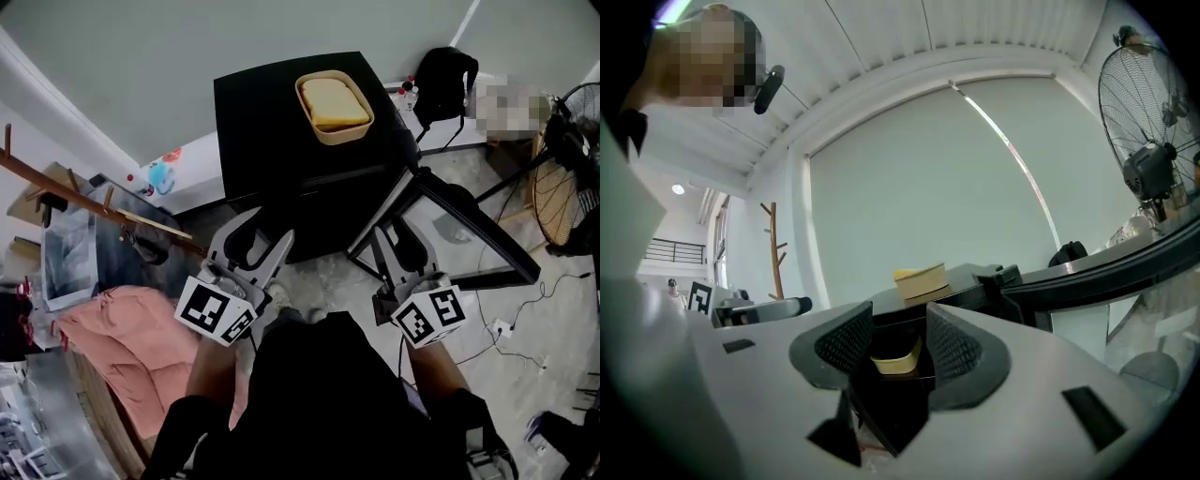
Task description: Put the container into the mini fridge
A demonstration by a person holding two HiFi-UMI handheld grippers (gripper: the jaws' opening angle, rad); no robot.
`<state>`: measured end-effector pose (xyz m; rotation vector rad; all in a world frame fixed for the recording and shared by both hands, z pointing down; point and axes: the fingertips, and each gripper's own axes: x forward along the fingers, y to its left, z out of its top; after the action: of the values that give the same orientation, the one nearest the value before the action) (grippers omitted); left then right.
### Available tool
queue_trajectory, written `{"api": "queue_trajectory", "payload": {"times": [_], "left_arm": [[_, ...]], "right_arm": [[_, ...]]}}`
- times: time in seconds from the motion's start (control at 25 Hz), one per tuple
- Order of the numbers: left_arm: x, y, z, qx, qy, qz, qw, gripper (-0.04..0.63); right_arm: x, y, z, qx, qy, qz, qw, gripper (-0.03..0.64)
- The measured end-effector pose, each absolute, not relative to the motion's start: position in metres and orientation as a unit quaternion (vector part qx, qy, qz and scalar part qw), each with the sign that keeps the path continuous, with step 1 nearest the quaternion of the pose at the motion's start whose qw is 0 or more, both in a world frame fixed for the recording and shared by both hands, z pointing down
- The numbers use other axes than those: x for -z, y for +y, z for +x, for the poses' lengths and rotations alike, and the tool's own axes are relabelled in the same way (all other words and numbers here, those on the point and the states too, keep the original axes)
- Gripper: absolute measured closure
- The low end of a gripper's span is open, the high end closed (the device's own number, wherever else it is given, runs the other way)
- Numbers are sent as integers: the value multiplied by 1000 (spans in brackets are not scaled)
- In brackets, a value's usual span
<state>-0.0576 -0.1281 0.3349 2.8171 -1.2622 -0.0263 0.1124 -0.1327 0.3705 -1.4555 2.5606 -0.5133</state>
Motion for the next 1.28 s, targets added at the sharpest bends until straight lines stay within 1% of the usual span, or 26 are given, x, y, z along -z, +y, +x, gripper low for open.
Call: {"api": "queue_trajectory", "payload": {"times": [0.12, 0.32, 0.56, 0.88, 1.04, 1.16, 1.28], "left_arm": [[-335, -138, -34, -19, -397, 918, 21, 407], [-321, -152, -8, -53, -360, 931, -30, 408], [-313, -186, 17, -87, -305, 947, -47, 408], [-314, -222, 36, -161, -287, 937, -121, 408], [-323, -244, 39, -211, -296, 917, -163, 413], [-333, -256, 39, -243, -303, 903, -185, 433], [-342, -262, 38, -284, -306, 880, -227, 433]], "right_arm": [[-369, -124, 120, 170, 853, -487, 78, 420], [-367, -120, 130, 170, 847, -496, 84, 426], [-355, -125, 140, 223, 840, -474, 143, 434], [-351, -131, 145, 247, 826, -475, 177, 448], [-356, -129, 148, 253, 817, -486, 181, 453], [-358, -126, 149, 261, 808, -495, 184, 453], [-360, -121, 148, 265, 803, -501, 186, 454]]}}
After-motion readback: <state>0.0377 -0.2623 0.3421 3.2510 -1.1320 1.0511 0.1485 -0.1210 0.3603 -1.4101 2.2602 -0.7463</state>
